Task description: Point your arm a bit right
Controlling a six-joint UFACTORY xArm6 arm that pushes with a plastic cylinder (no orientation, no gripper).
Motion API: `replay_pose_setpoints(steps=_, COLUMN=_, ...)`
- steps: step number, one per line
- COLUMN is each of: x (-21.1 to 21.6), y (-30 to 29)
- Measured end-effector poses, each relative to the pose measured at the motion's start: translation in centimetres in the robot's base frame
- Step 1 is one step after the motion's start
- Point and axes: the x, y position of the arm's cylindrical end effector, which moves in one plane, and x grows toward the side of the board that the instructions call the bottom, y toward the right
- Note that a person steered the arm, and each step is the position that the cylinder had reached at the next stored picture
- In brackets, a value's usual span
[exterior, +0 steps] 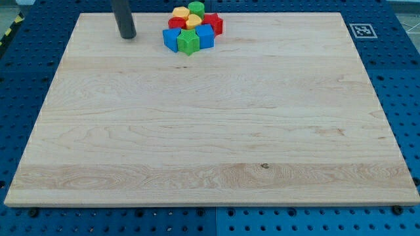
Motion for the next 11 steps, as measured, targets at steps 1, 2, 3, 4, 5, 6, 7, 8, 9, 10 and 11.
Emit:
replay_pose_setpoints(steps=1, x=-0.6, y=1.8)
replay_pose_setpoints(steps=2, x=-1.7, y=1.8)
replay_pose_setpoints(steps=3, x=-1.6, y=1.8)
replay_pose_setpoints(steps=4, x=-0.3, y=2.4)
replay_pose_setpoints(steps=5, x=1.5, y=2.5)
replay_pose_setpoints(steps=6, x=1.7, y=2.7)
replay_pose_setpoints(steps=7, x=-0.9, y=1.9)
replay_pose_setpoints(steps=8, x=-1.3, y=2.1)
replay_pose_setpoints(steps=9, x=-1.3, y=2.6)
replay_pose_setpoints(steps=10, x=-1.1, y=3.7)
replay_pose_setpoints(steps=11, x=-0.1, y=4.9)
